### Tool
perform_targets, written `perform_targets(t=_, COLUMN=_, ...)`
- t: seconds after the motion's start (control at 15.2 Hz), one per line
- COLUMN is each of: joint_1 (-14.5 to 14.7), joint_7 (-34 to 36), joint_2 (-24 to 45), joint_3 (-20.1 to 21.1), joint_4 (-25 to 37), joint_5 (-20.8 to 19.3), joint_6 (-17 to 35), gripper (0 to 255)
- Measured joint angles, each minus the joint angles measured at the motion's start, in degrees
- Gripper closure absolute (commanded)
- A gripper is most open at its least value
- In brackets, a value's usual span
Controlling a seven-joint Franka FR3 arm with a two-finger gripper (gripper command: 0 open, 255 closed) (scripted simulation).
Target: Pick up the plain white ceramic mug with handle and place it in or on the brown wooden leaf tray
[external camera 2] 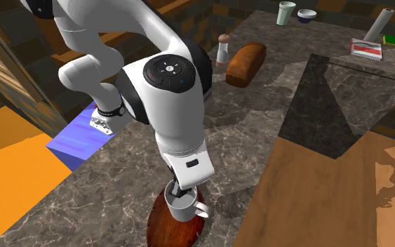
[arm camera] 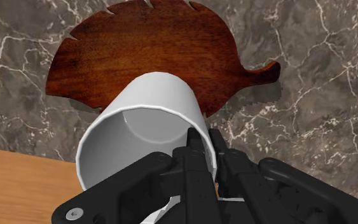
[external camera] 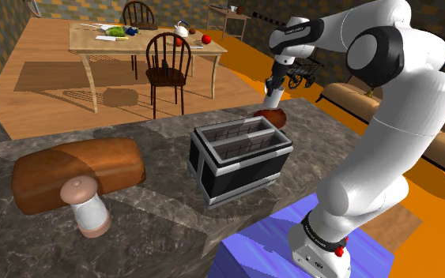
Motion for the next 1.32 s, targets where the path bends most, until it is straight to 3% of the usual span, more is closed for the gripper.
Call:
perform_targets(t=0.73, joint_1=-0.16, joint_7=-0.63, joint_2=2.88, joint_3=0.1, joint_4=-5.02, joint_5=0.61, joint_6=7.87, gripper=255)
perform_targets(t=1.12, joint_1=-0.1, joint_7=-0.57, joint_2=3.3, joint_3=0.16, joint_4=-5.32, joint_5=0.67, joint_6=8.61, gripper=255)
perform_targets(t=1.19, joint_1=-0.1, joint_7=-0.57, joint_2=3.31, joint_3=0.16, joint_4=-5.32, joint_5=0.67, joint_6=8.62, gripper=0)
perform_targets(t=1.32, joint_1=-0.1, joint_7=-0.57, joint_2=3.31, joint_3=0.16, joint_4=-5.32, joint_5=0.68, joint_6=8.63, gripper=0)
